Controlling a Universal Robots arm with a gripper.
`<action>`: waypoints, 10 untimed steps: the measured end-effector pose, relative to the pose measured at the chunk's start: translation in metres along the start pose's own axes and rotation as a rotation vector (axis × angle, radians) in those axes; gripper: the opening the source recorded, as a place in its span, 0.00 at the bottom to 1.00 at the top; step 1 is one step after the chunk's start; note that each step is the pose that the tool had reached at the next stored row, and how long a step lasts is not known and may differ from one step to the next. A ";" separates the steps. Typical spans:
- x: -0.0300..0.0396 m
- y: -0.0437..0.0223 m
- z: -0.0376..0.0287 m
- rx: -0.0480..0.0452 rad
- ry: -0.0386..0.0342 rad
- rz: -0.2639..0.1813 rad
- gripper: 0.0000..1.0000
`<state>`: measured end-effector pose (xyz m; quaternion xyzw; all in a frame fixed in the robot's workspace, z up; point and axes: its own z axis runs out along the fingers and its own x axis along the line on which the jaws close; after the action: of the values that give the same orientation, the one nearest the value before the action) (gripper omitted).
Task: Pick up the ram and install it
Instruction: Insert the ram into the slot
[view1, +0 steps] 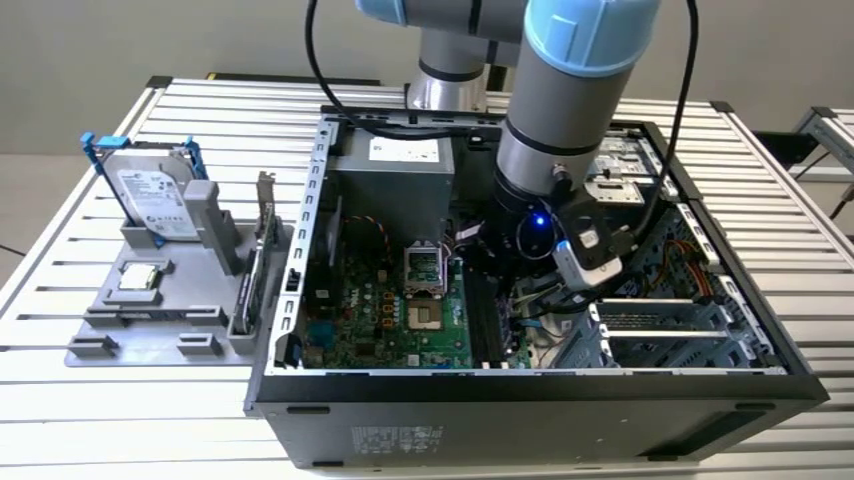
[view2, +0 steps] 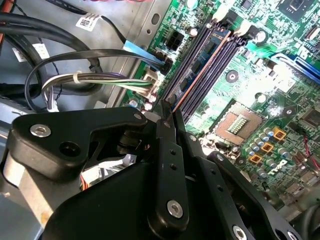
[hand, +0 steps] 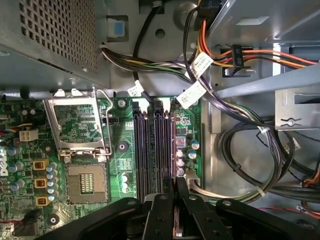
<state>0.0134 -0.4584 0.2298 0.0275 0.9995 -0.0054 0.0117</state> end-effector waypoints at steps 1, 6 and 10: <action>0.0001 0.0002 0.0006 -0.0002 0.0000 -0.001 0.00; 0.0007 0.0012 0.0031 -0.0003 0.0000 -0.003 0.00; 0.0009 0.0013 0.0050 0.0000 0.0000 -0.004 0.00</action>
<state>0.0127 -0.4571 0.2248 0.0252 0.9996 -0.0054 0.0117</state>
